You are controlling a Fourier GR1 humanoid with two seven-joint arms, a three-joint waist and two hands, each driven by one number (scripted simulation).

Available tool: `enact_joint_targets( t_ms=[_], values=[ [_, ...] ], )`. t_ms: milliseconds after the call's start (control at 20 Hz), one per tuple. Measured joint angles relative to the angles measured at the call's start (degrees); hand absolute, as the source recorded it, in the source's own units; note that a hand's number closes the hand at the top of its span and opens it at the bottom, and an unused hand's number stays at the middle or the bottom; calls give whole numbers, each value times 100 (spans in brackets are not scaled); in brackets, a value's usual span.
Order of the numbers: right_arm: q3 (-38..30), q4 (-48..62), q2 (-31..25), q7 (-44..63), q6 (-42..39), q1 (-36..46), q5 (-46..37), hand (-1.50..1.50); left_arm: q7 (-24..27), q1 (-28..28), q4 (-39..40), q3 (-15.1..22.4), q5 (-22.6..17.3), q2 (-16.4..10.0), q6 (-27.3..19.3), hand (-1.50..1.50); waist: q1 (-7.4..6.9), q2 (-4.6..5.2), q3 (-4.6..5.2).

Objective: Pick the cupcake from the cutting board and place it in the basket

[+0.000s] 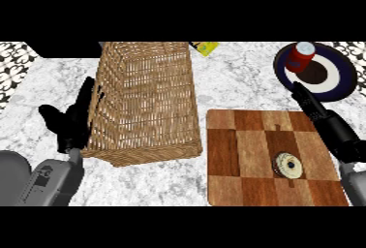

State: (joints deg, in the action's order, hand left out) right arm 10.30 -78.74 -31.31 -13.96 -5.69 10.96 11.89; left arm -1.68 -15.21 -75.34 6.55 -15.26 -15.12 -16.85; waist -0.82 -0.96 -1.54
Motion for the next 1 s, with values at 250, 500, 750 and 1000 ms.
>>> enact_joint_targets(
  t_ms=[250, 500, 750, 1000],
  values=[
    [-778, 111, -123, 239, 835, -353, 53, 150, -68, 95, -281, -218, 189, -497, -37, 0, 165, 19, 96],
    [-1263, -259, 414, -396, 1888, -690, -19, -150, -185, 277, -361, -239, 253, -777, 132, 0, 192, 41, 136],
    [-1266, -417, 830, 192, 3805, -766, -1053, -150, -264, 341, -457, -188, 306, -826, 183, 0, 138, 63, 167],
    [-1166, -750, 508, 1695, 4866, -1065, -2162, -150, -338, 399, -536, -200, 333, -848, 167, 0, 167, 56, 193]
  ],
)
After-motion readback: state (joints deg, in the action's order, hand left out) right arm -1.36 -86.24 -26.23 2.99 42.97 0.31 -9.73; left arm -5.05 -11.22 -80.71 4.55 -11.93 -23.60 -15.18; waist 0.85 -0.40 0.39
